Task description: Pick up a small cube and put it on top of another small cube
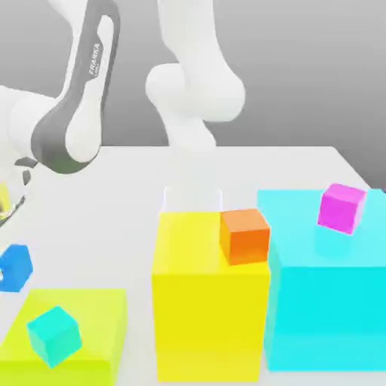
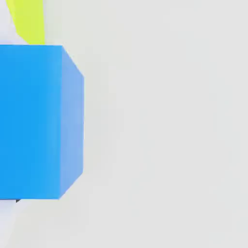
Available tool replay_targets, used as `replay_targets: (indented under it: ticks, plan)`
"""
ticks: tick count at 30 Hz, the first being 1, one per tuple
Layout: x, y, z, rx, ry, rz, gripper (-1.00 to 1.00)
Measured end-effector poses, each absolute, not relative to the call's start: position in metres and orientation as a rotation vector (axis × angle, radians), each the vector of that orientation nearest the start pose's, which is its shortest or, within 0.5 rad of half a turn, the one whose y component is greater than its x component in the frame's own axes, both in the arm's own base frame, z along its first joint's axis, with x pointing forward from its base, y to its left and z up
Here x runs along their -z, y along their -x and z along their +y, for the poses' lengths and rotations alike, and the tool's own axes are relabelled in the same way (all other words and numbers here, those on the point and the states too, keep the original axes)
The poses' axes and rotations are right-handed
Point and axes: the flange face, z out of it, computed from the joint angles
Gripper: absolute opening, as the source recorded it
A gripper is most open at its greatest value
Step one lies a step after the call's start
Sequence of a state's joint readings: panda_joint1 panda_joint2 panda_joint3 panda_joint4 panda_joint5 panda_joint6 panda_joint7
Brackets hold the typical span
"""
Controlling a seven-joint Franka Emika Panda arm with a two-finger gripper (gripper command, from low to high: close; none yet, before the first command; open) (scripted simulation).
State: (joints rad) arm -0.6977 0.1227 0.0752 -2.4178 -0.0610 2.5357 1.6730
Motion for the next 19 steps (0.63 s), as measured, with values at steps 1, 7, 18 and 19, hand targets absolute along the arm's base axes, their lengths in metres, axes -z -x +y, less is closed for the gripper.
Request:
replay_targets:
  ticks: [1, 7, 18, 19]
  plan:
    - [-0.264, -0.409, -0.281, 0.014, 1.452, 2.813, -1.0]
    - [-0.296, -0.453, -0.238, 0.008, 1.903, 2.518, -1.0]
    - [-0.27, -0.486, -0.199, 0.0, 2.253, 2.186, 1.0]
    - [-0.27, -0.486, -0.199, 0.0, 2.253, 2.186, 1.0]
